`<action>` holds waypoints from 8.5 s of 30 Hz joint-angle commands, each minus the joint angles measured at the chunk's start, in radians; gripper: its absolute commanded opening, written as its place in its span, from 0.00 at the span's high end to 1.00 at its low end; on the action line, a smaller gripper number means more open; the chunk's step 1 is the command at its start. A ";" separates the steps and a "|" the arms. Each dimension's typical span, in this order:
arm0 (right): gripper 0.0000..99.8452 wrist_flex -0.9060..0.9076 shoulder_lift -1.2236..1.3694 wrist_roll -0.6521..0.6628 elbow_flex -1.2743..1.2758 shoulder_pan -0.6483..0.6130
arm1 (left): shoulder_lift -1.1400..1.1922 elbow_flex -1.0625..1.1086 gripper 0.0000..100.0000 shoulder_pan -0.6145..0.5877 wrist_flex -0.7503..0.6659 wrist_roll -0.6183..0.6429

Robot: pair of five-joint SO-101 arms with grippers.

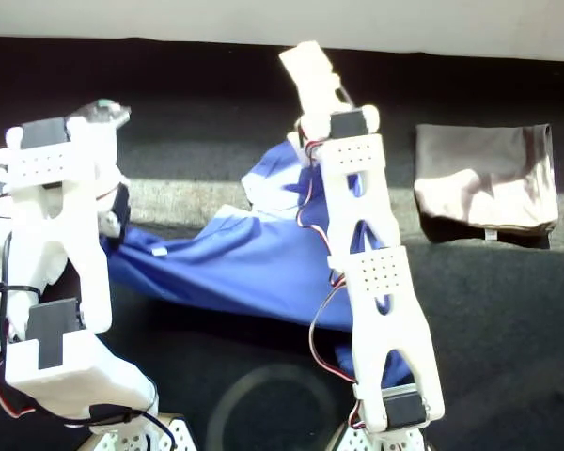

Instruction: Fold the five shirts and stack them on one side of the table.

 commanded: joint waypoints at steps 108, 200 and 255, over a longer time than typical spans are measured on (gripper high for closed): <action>0.99 -0.506 -2.417 -0.038 2.733 0.308 | -0.213 0.682 0.86 -0.042 -0.457 -0.359; 0.99 -0.242 -1.633 -0.031 0.361 0.302 | -0.760 -0.644 0.99 0.065 -0.012 -0.164; 0.99 -0.278 -1.790 0.054 0.504 0.213 | -0.931 -0.547 0.99 0.064 0.074 -0.037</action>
